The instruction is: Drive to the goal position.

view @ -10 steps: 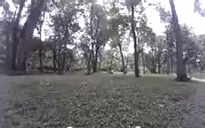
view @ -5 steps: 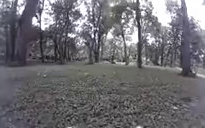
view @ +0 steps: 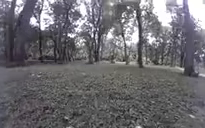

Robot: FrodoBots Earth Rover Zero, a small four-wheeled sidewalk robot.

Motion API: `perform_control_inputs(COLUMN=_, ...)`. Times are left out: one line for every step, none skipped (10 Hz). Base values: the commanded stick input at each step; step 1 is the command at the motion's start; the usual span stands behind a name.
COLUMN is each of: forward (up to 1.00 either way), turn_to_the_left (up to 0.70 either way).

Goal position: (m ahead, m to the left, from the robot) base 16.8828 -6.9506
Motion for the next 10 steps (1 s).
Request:
perform_control_inputs(forward=0.7, turn_to_the_left=0.0)
perform_control_inputs(forward=0.7, turn_to_the_left=0.0)
perform_control_inputs(forward=0.7, turn_to_the_left=0.0)
perform_control_inputs(forward=0.7, turn_to_the_left=-0.01)
perform_control_inputs(forward=0.7, turn_to_the_left=-0.06)
perform_control_inputs(forward=0.7, turn_to_the_left=-0.12)
perform_control_inputs(forward=0.7, turn_to_the_left=-0.06)
perform_control_inputs(forward=0.7, turn_to_the_left=-0.01)
perform_control_inputs(forward=0.7, turn_to_the_left=0.0)
perform_control_inputs(forward=0.7, turn_to_the_left=0.0)
